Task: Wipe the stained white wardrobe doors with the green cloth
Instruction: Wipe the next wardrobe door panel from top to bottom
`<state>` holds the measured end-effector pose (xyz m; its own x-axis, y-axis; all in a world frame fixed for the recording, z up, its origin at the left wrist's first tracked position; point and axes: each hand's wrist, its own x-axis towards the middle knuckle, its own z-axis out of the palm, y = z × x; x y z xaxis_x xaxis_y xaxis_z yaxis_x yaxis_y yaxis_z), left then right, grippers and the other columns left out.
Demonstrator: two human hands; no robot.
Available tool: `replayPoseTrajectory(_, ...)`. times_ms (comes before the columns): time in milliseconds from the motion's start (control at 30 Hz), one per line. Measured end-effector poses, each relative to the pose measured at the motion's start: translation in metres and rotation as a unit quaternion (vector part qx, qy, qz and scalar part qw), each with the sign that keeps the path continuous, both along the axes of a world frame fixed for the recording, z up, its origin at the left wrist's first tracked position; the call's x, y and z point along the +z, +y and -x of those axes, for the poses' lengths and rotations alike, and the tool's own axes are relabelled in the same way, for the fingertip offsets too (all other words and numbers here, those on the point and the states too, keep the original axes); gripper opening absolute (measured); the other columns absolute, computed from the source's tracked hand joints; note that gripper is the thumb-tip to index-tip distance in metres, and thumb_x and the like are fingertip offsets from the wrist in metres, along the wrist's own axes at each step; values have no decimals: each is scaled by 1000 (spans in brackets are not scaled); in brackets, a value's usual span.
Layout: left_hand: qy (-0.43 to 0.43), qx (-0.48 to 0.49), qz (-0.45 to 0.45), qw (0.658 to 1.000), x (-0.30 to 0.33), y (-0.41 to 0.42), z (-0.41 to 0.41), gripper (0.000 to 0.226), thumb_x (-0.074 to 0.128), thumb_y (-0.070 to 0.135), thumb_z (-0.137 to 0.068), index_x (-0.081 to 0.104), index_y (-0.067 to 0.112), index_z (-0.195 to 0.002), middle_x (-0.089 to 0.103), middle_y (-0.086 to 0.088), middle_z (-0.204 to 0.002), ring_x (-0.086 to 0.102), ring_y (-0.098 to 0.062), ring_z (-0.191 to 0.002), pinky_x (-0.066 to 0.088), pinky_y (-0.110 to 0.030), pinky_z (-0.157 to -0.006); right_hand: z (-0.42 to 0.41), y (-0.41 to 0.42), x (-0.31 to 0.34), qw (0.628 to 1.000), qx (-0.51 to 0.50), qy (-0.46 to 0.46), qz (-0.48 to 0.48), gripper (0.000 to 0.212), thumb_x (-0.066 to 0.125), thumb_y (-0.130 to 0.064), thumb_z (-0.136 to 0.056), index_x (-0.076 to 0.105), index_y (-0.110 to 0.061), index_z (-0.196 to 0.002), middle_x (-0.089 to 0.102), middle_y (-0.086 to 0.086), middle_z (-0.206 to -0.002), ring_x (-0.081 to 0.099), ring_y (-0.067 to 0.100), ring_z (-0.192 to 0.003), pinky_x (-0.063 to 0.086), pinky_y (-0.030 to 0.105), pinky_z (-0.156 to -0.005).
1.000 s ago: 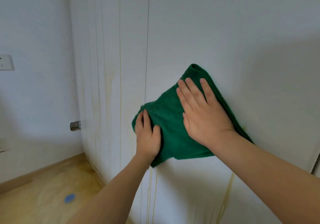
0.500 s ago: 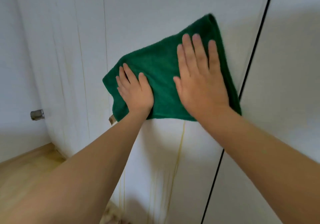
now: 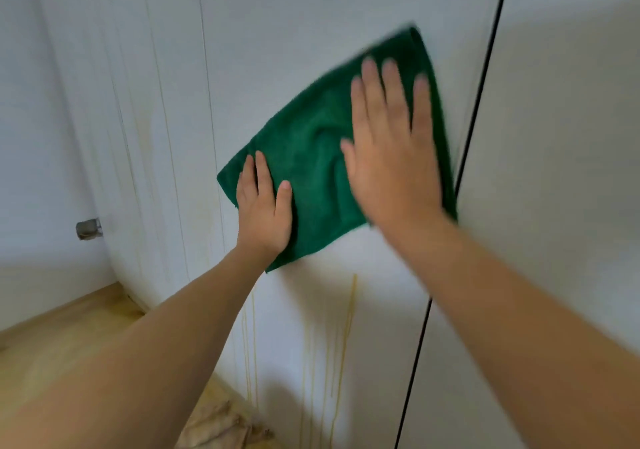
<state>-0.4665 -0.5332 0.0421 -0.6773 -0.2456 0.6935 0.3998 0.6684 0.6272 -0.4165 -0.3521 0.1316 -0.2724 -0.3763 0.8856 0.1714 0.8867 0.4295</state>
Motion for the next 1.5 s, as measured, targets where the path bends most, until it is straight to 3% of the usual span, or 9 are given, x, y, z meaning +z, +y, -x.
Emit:
replayPoseTrajectory(133, -6, -31, 86, 996, -28, -7, -6, 66, 36, 29, -105, 8, 7, -161, 4, -14, -168, 8, -37, -154, 12, -52, -125, -17, 6, -145, 982, 8, -144, -119, 79, 40, -35, -101, -4, 4, -154, -1, 20, -164, 1, 39, -146, -21, 56, -115)
replayPoseTrajectory(300, 3, -89, 113, 990, -22, -33, 1, 59, 35, 46, -102, 51, -3, -131, 52, -22, -128, 49, -44, -118, 39, -60, -104, 3, -6, -77, 988, 36, -82, -123, 66, 43, -35, -101, 21, -5, -155, 17, 12, -163, 19, 27, -150, -9, 52, -119)
replayPoseTrajectory(433, 5, -69, 19, 997, -16, -35, 3, 59, 32, 33, -108, 10, 21, -162, 6, -3, -168, 5, -18, -154, 3, -30, -124, 16, -19, 25, 999, 26, 17, -11, 63, 30, -38, -104, 18, -3, -155, 15, 15, -163, 14, 30, -151, 4, 51, -121)
replayPoseTrajectory(567, -9, -78, -67, 995, -46, -30, 13, 59, 29, 32, -110, 3, 24, -162, -5, 4, -169, -5, -7, -154, -1, -23, -123, 21, -40, -55, 1000, -19, -14, -16, 72, 33, -37, -103, 4, 3, -155, 6, 21, -163, 7, 35, -150, 1, 54, -121)
replayPoseTrajectory(700, -52, -97, -47, 993, -114, -41, 9, 64, 33, 32, -108, 1, 19, -162, -9, 1, -169, -10, -6, -154, 3, -33, -128, -4, -26, -195, 969, -17, -174, -174, 85, 53, -30, -90, 9, 6, -154, 21, 17, -161, 20, 36, -140, -19, 55, -117)
replayPoseTrajectory(1000, 16, -26, -163, 986, -66, -52, 43, 57, 24, 35, -106, 17, 23, -161, 11, 1, -168, 6, -10, -154, 6, -34, -126, 36, -67, -29, 995, 17, -45, -87, 66, 33, -40, -103, 20, -1, -154, 17, 16, -162, 16, 31, -150, 5, 52, -120)
replayPoseTrajectory(1133, 17, 93, -202, 975, -95, -18, 62, 61, 40, 25, -108, 10, 21, -161, 8, -4, -169, 5, -20, -154, 7, -42, -127, 39, -69, -57, 993, -7, -39, -113, 66, 19, -39, -105, 7, 2, -155, 7, 20, -163, 8, 35, -151, 5, 54, -120)
replayPoseTrajectory(1333, -91, 58, -347, 932, -168, 1, 19, 68, 13, 39, -95, 7, 24, -162, 3, 3, -169, 1, -13, -155, 1, -42, -127, 46, -85, -89, 978, 20, -93, -188, 68, 28, -43, -102, 17, 0, -155, 17, 14, -163, 20, 29, -149, -2, 52, -117)
replayPoseTrajectory(1500, -96, 92, -276, 952, -80, -31, 61, 60, 33, 22, -109, 4, 13, -161, 5, -3, -169, 5, -31, -155, 6, -46, -123, 46, -87, -91, 978, -2, -88, -187, 65, 24, -40, -102, 19, -2, -155, 18, 13, -163, 20, 28, -149, -5, 51, -116)
